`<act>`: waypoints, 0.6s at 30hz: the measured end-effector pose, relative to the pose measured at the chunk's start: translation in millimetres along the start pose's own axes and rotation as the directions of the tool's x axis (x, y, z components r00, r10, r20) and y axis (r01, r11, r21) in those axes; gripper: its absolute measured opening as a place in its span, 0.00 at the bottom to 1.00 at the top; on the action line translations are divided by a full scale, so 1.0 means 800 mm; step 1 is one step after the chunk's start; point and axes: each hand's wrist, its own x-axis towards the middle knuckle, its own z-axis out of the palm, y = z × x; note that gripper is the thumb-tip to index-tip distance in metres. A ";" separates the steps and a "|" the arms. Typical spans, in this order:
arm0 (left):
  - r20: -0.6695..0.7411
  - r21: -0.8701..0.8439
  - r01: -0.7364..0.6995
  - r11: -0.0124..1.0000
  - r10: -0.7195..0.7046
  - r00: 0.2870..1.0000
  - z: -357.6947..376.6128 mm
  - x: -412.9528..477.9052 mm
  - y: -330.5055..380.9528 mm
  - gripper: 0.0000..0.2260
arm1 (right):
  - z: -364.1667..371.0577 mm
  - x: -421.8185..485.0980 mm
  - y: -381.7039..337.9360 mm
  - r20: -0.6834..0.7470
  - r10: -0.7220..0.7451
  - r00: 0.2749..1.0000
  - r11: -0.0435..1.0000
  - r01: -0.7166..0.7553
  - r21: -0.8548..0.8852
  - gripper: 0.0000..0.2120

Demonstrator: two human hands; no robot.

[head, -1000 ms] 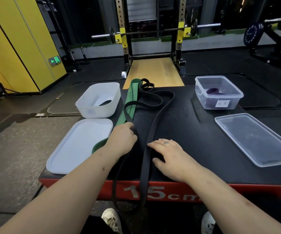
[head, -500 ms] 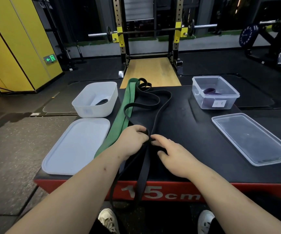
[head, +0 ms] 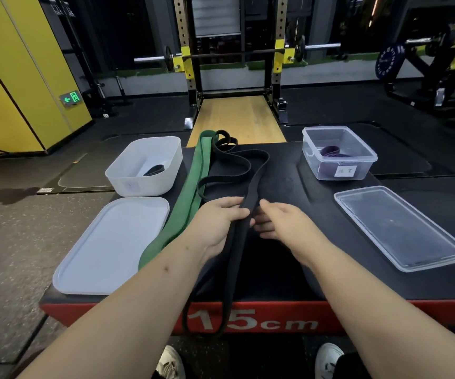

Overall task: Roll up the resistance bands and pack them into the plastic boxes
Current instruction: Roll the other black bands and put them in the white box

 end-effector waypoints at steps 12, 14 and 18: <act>0.124 -0.158 -0.031 0.987 0.051 0.991 0.013 0.029 0.004 0.17 | -0.009 0.073 -0.036 0.306 0.175 0.936 0.741 -0.330 0.585 0.23; 0.108 -0.167 -0.035 0.985 0.053 0.993 0.011 0.033 0.000 0.17 | -0.011 0.087 -0.048 0.305 0.127 0.944 0.698 -0.303 0.649 0.22; 0.093 -0.159 -0.019 0.987 0.034 0.995 0.004 0.043 -0.007 0.16 | -0.014 0.124 -0.069 0.238 0.080 0.968 0.626 -0.235 0.744 0.17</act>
